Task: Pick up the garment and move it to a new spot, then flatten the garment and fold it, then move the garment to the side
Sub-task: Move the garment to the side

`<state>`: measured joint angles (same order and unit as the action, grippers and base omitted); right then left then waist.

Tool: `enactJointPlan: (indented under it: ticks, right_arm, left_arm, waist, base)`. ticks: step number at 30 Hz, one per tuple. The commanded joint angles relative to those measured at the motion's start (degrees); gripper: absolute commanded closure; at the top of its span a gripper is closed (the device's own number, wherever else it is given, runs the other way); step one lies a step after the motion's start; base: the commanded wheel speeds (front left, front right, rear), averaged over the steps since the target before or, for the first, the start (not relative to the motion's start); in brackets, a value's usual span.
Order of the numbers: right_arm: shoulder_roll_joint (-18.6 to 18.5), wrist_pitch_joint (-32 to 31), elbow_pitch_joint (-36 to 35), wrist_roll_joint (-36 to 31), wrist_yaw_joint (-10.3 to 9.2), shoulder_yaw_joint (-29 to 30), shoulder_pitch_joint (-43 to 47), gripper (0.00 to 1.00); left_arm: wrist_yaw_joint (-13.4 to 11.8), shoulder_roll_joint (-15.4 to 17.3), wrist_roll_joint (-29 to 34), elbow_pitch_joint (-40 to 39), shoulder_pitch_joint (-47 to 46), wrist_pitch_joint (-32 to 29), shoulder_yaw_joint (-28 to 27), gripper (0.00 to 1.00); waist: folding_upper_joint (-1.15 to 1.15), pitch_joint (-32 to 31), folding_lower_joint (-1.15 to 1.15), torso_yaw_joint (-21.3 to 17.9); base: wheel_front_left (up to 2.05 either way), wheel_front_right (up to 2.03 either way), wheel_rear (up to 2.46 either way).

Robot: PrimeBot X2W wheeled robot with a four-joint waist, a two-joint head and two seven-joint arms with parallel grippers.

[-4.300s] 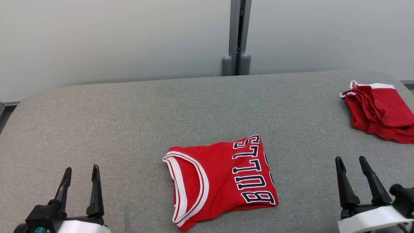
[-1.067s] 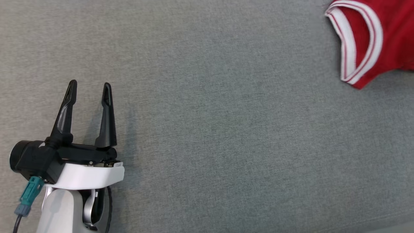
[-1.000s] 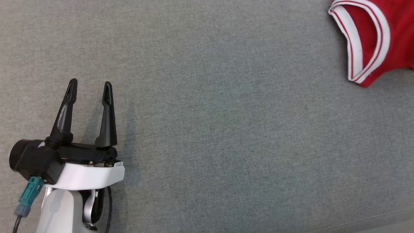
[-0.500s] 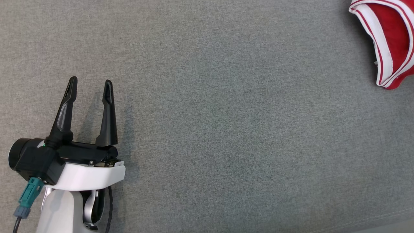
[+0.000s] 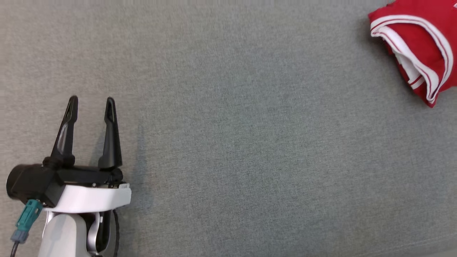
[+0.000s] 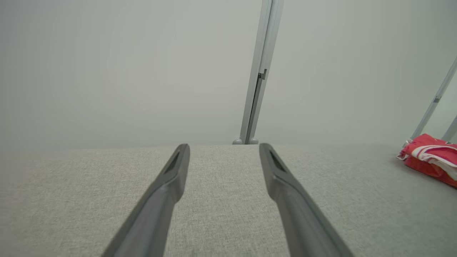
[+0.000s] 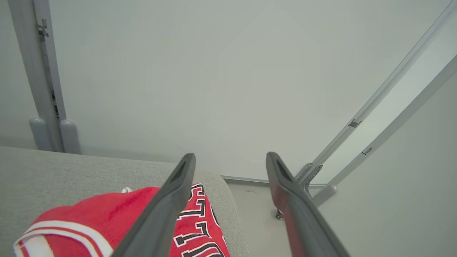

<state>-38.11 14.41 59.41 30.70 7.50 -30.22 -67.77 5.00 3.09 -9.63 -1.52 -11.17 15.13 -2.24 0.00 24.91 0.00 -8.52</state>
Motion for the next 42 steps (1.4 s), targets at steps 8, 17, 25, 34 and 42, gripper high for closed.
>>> enactJointPlan:
  ticks: [8,17,25,34,42]
  right_arm:
    - [3.01,0.82,-13.5,-0.9,-0.01,6.76,8.66,0.0]
    - [8.76,0.84,-27.38,-4.64,-0.01,16.54,26.07,0.0]
    - [14.54,0.84,-36.29,-6.73,-0.01,22.74,40.62,0.0]
    - [21.58,0.85,-43.05,-7.91,-0.01,28.07,52.71,0.0]
    - [25.77,0.33,-46.29,-8.41,-0.01,31.12,60.65,0.0]
  left_arm:
    - [-0.32,0.04,-1.07,2.09,4.11,-0.03,-2.38,0.0]
    - [-0.25,-0.04,-1.94,3.66,8.41,-0.03,-3.26,0.0]
    - [-1.01,-0.06,-3.26,4.68,10.49,-0.03,-2.88,0.0]
    - [-1.61,-0.06,-3.66,5.87,11.36,-0.03,-2.78,0.0]
    - [-2.35,-0.05,-2.46,7.61,11.93,-0.03,-2.81,0.0]
  waist:
    - [0.0,-8.56,0.0,1.19]
    - [0.0,-14.8,0.0,3.55]
    - [0.0,-17.91,0.0,6.29]
    - [0.0,-19.58,0.0,8.16]
    - [0.0,-20.81,0.0,8.88]
  base:
    - [0.0,0.0,0.0]
    - [0.0,0.0,0.0]
    - [0.0,0.0,0.0]
    - [0.0,0.0,0.0]
    - [0.0,0.0,0.0]
